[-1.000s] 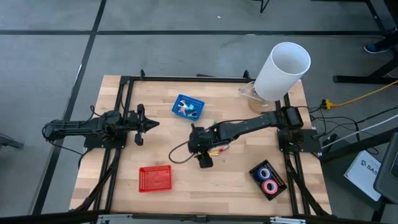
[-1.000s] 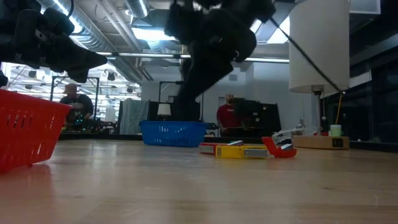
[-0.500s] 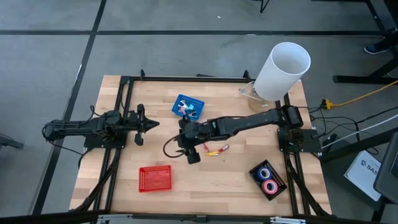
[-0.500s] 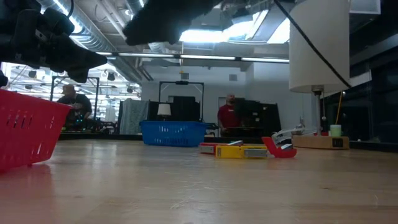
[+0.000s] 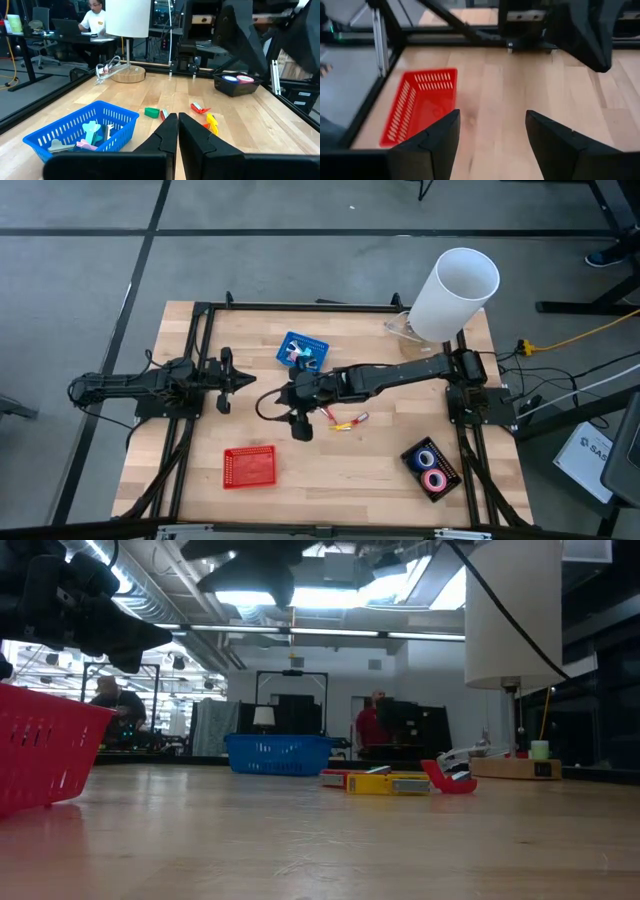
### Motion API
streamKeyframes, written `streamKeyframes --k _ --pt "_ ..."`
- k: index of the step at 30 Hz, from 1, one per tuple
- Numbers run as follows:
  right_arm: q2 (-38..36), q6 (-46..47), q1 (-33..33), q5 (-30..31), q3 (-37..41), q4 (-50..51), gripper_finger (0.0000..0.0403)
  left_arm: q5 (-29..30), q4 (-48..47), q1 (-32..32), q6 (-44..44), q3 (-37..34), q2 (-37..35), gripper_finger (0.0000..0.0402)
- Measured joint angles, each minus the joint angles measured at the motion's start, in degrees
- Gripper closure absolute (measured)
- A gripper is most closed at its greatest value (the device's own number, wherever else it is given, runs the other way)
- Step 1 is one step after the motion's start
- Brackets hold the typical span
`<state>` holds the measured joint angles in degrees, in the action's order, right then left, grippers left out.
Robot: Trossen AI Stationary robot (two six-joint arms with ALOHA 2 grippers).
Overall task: Pick and place Stapler, Stapler remover, tape
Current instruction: Adjust the red bin
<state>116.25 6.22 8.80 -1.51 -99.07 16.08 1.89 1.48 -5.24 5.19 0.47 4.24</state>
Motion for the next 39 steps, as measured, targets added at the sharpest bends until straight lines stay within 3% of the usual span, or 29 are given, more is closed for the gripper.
streamKeyframes --k 5,12,14,19,24,31,39 --pt "0.00 4.21 0.17 2.06 -1.41 -0.04 0.0176 -0.42 2.41 0.01 3.26 0.02 0.00 0.0389" --pt "0.00 8.83 1.71 8.75 -4.13 -0.05 0.0176 -10.80 10.24 0.01 31.75 0.00 0.01 0.0390" --pt "0.00 8.79 2.08 10.96 -4.85 -0.04 0.0176 -12.94 12.22 0.01 35.35 0.01 0.01 0.0389" --pt "0.00 9.30 2.40 14.91 -5.60 -0.04 0.0176 -22.27 9.86 0.01 29.78 1.97 1.42 0.0392" --pt "0.00 17.64 2.22 13.69 -5.60 0.01 0.0176 -29.68 -4.43 0.01 26.99 7.69 7.64 0.0398" --pt "0.00 21.85 0.29 -1.00 -5.60 5.28 0.0176 -30.44 -21.63 2.34 16.67 16.40 19.10 0.0399" --pt "-0.04 16.23 -0.02 -4.25 -5.60 15.69 0.0176 -30.05 -23.42 12.02 14.57 22.02 31.21 0.0399"
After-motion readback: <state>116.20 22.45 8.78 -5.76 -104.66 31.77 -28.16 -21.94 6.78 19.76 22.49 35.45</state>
